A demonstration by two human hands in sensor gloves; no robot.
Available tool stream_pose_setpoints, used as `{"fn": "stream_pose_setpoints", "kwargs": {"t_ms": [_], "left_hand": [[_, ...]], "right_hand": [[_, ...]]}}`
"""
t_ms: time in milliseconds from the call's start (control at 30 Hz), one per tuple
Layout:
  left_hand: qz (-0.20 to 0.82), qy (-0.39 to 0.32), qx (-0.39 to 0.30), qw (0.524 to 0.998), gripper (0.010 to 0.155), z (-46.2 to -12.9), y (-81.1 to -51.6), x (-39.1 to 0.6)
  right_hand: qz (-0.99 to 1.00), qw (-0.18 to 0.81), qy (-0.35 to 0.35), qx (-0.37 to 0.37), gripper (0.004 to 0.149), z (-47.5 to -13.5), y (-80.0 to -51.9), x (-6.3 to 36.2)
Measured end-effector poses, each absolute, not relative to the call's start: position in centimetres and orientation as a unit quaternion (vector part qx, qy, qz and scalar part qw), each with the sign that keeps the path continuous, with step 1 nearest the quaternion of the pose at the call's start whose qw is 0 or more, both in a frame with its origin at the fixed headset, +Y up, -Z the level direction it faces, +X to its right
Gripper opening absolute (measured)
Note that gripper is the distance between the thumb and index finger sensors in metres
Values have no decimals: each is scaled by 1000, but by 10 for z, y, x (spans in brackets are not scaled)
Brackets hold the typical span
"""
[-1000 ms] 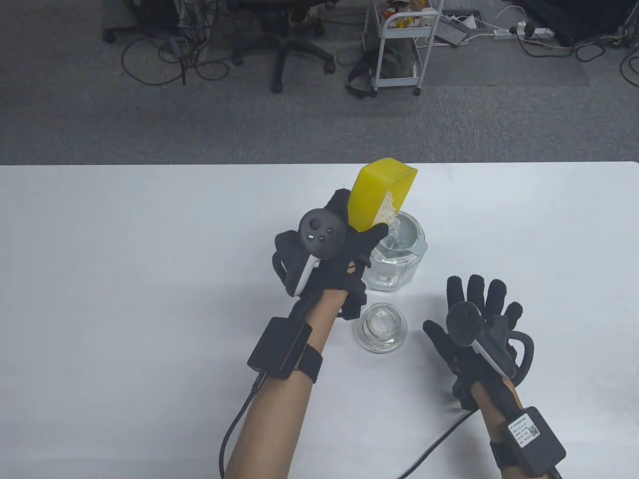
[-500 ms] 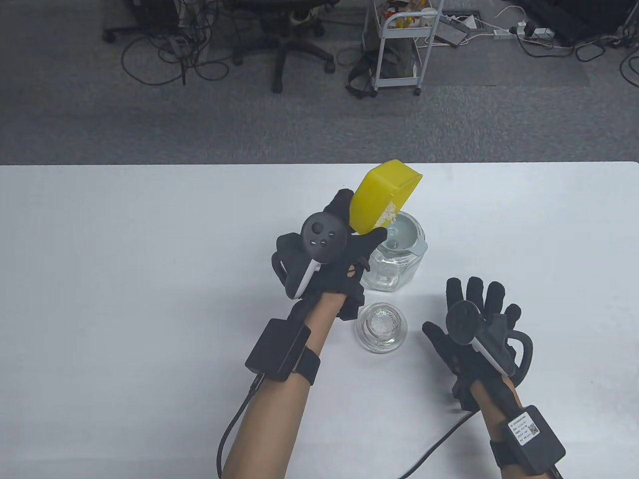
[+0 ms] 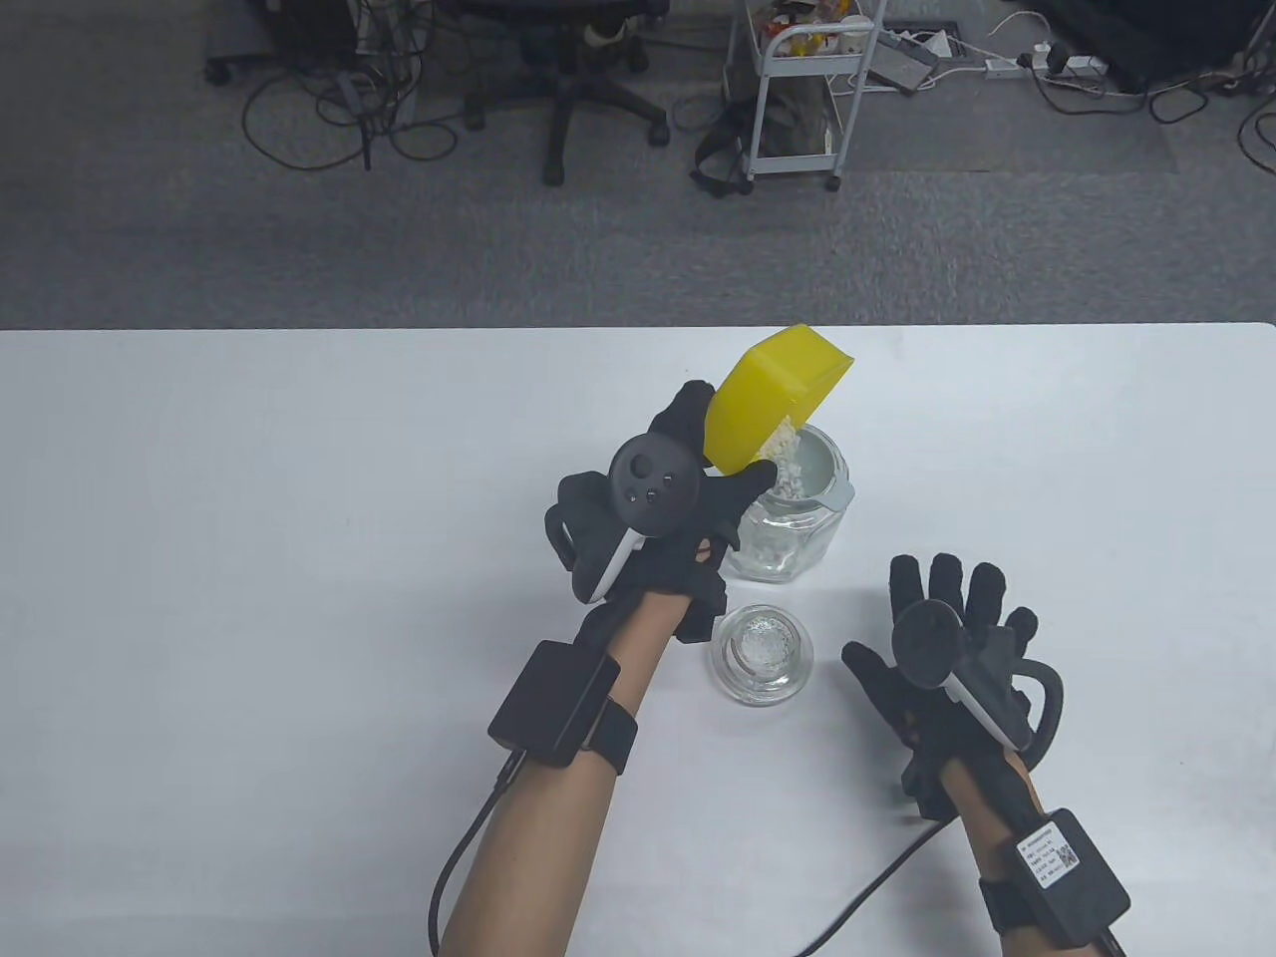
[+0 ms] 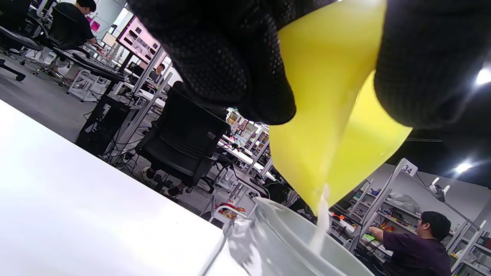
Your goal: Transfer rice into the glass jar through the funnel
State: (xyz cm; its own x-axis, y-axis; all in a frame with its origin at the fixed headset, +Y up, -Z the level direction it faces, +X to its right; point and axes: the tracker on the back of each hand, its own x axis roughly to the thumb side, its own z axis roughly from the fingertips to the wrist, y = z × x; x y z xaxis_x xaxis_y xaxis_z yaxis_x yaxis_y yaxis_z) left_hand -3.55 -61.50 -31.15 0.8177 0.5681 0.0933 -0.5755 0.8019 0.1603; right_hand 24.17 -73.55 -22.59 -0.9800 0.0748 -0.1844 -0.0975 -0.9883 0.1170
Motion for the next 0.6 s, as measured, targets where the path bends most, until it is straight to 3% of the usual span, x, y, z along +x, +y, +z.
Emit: {"fn": "stream_pose_setpoints", "kwargs": {"t_ms": [600], "left_hand": [[303,-9,104,947,94,-312,-613,-43]], "right_hand": [[994,41,60,-87,92,-227,-736,241]]}}
